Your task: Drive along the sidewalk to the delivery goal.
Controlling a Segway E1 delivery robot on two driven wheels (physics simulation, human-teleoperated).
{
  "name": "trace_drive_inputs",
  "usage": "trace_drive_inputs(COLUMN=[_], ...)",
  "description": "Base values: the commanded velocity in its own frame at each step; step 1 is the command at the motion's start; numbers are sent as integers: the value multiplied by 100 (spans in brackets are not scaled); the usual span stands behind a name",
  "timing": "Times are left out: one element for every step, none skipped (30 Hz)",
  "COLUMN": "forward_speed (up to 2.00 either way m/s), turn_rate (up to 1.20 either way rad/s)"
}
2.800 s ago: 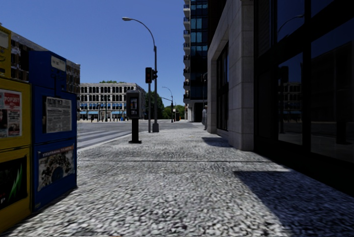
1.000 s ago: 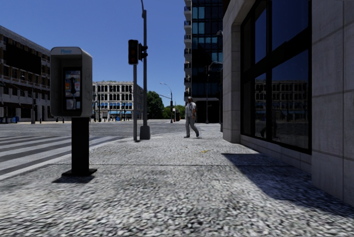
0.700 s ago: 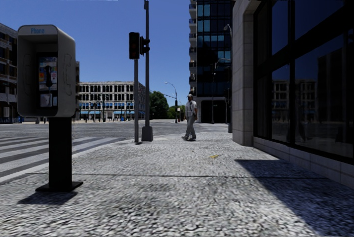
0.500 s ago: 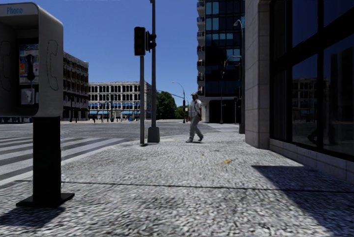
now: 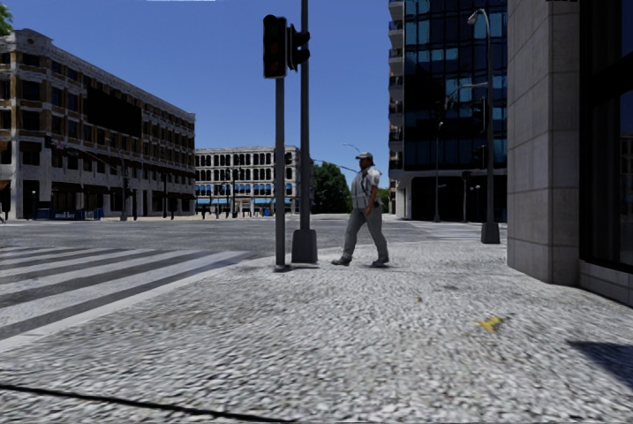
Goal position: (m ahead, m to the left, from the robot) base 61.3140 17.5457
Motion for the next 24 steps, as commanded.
trace_drive_inputs(forward_speed=[172, 172, 172, 172, 171, 168, 160, 152, 152, 139, 134, 132, 132, 132, 130, 128, 127, 127, 127, 127, 127, 127, 127, 127], turn_rate=[50, 50, 51, 51, 54, 55, 55, 57, 57, 66, 73, 78, 80, 80, 81, 83, 86, 88, 88, 88, 89, 89, 89, 89])
